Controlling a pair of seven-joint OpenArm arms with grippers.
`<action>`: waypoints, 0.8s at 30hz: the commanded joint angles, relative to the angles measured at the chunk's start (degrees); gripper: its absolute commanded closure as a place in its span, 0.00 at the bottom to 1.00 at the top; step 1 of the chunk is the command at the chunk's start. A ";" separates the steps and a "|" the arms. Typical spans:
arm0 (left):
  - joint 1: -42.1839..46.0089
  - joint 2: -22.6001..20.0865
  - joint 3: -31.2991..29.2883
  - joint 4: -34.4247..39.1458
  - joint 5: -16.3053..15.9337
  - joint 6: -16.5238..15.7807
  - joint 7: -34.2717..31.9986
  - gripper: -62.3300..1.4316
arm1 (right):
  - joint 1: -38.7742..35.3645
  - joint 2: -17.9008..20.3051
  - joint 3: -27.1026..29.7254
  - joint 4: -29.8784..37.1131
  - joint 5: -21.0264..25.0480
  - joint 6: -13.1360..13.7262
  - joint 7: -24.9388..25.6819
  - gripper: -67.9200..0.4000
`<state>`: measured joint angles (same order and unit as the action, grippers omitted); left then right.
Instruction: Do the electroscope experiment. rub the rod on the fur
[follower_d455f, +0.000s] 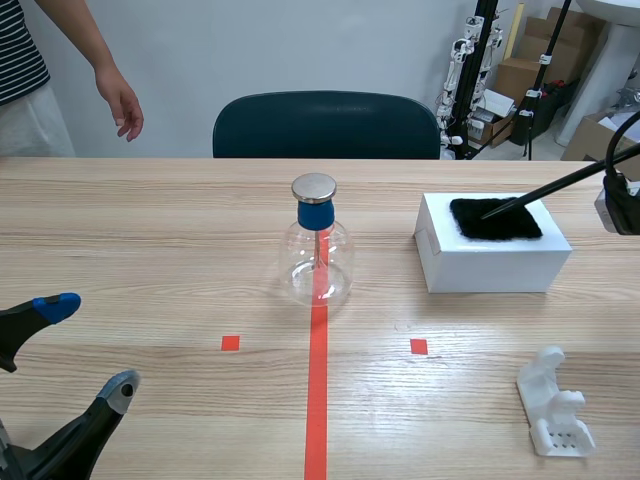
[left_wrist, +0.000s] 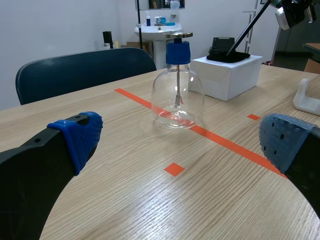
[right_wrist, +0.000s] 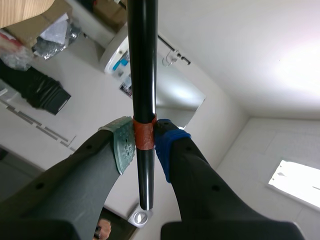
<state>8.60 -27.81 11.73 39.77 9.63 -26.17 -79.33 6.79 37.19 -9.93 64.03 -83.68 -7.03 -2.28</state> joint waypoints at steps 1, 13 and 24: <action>-0.04 -0.33 -0.17 0.42 -0.57 -0.09 -0.81 0.00 | 0.98 1.70 0.70 1.11 -0.02 0.39 -3.58 0.96; -0.04 -0.33 -0.17 0.42 -0.57 -0.09 -0.83 0.00 | 0.94 -1.07 0.48 1.14 -0.02 0.44 3.96 0.96; -0.04 -0.33 -0.17 0.42 -0.57 -0.09 -0.83 0.00 | 0.85 -0.09 0.48 1.14 -0.02 2.97 -3.21 0.96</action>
<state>8.58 -27.81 11.73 39.77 9.61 -26.17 -79.33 6.79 35.94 -9.89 64.03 -83.68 -3.60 -6.48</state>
